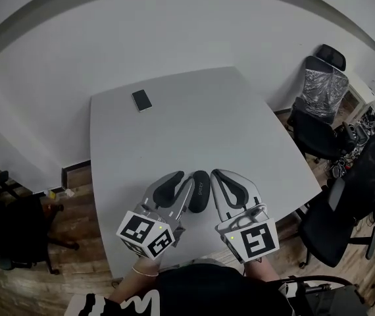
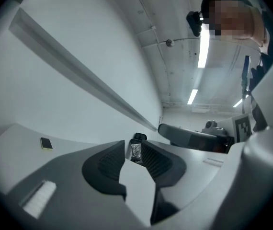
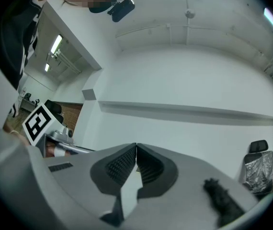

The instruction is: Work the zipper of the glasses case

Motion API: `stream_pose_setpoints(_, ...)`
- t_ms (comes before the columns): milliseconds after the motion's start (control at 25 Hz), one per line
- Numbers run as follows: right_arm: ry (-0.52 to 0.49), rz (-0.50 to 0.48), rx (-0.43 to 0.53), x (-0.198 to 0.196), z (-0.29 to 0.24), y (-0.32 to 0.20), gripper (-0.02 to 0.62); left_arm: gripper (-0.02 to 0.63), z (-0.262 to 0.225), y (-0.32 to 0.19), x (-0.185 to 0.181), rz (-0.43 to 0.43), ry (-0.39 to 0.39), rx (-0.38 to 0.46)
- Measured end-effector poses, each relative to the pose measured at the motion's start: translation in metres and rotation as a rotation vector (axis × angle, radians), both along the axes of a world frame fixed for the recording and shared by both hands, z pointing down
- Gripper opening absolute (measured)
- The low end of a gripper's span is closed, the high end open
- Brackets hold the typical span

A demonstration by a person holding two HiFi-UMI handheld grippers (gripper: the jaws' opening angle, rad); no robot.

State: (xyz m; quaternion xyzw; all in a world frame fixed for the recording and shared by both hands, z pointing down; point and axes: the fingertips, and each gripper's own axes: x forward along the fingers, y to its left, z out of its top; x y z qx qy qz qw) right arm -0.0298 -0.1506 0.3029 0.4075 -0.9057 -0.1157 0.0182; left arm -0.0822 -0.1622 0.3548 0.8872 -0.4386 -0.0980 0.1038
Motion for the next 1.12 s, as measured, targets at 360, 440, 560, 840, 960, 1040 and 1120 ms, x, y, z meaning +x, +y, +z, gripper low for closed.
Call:
stream_pose_setpoints(360, 0.003, 0.029, -0.029, 0.027, 0.011, -0.014, 0.008, 0.383, 0.157, -0.071, 0.002, 0.119, 0.099, -0.564)
stream_pose_setpoints(440, 0.004, 0.042, -0.031, 0.034, 0.013, -0.015, 0.008, 0.390, 0.188, -0.081, 0.002, 0.108, 0.083, -0.641)
stream_pose_setpoints(560, 0.009, 0.062, -0.036, 0.043, 0.017, -0.015, 0.008, 0.390, 0.226, -0.085, 0.007, 0.102, -0.033, -0.717)
stream_pose_setpoints(840, 0.013, 0.095, -0.048, 0.060, 0.022, -0.014, 0.008, 0.414, 0.257, -0.085, 0.039, 0.160, -0.138, -0.788)
stream_pose_setpoints(960, 0.012, 0.100, -0.049, 0.065, 0.022, -0.014, 0.008, 0.414, 0.268, -0.082, 0.054, 0.176, -0.244, -0.787)
stream_pose_setpoints(1040, 0.015, 0.104, -0.051, 0.067, 0.023, -0.014, 0.008, 0.413, 0.269, -0.080, 0.064, 0.182, -0.291, -0.767)
stream_pose_setpoints(1120, 0.014, 0.108, -0.054, 0.070, 0.025, -0.014, 0.008, 0.413, 0.270, -0.079, 0.074, 0.197, -0.330, -0.757)
